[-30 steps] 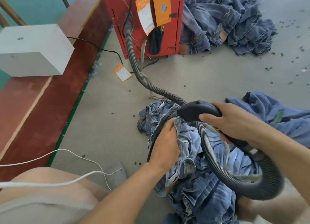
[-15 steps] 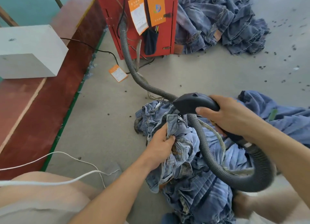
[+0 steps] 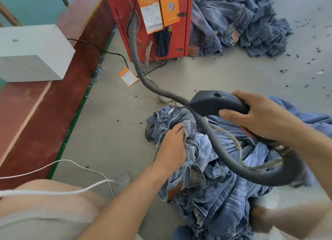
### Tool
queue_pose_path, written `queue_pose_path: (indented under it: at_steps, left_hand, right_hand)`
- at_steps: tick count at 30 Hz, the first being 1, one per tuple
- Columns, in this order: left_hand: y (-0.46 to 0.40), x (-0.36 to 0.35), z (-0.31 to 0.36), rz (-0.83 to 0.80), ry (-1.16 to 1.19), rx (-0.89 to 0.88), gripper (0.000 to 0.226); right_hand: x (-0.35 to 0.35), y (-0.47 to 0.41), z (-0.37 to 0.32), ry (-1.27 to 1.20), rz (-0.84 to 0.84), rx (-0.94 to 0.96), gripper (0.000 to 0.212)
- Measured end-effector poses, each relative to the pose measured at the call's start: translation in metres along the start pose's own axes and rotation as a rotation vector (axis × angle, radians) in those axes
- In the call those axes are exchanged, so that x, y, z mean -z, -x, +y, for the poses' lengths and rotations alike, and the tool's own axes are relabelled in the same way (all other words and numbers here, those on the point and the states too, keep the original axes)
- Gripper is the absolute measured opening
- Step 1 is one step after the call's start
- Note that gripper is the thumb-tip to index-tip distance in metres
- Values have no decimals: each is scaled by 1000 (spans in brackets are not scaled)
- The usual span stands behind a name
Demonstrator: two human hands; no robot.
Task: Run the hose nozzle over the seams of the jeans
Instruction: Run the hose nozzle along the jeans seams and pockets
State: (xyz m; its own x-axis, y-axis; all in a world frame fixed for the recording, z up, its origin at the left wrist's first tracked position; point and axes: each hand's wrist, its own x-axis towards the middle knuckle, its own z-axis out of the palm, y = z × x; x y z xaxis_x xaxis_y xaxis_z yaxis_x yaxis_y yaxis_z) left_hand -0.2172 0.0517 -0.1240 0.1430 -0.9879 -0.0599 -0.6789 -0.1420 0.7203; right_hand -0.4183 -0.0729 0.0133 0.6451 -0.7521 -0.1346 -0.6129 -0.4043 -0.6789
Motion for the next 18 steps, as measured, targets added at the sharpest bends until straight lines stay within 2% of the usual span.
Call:
queue_pose_path:
  at_steps: [2, 4, 6, 8, 9, 10, 11, 13, 16, 18]
  left_hand:
    - [1, 2, -3, 22, -86, 138, 40]
    - [1, 5, -1, -5, 31, 280, 44]
    - [0, 7, 7, -58, 344, 458, 49]
    - [2, 6, 15, -71, 746, 615, 23]
    - [3, 5, 18, -74, 1027, 669, 22]
    - [2, 3, 17, -55, 1284, 697, 36]
    - [0, 1, 14, -40, 1440, 725, 49]
    - [-3, -1, 11, -8, 1431, 780, 50]
    - [-5, -10, 6, 25, 1100, 768, 28]
    - [-4, -17, 3, 66, 1006, 744, 16]
  right_hand:
    - [2, 1, 7, 70, 16, -33, 18]
    - [-1, 1, 12, 100, 21, -76, 19]
    - [-6, 1, 14, 107, 18, -112, 20]
    - [-9, 0, 15, 115, 11, -124, 21]
    - [-10, 0, 16, 123, 7, -119, 22]
    - [-11, 0, 16, 131, 3, -112, 22]
    - [-12, 0, 17, 134, -2, -106, 22]
    - [-13, 1, 16, 123, -16, -103, 23]
    - [-15, 2, 16, 91, -26, -106, 20]
    - [-15, 3, 18, 109, -23, -103, 20]
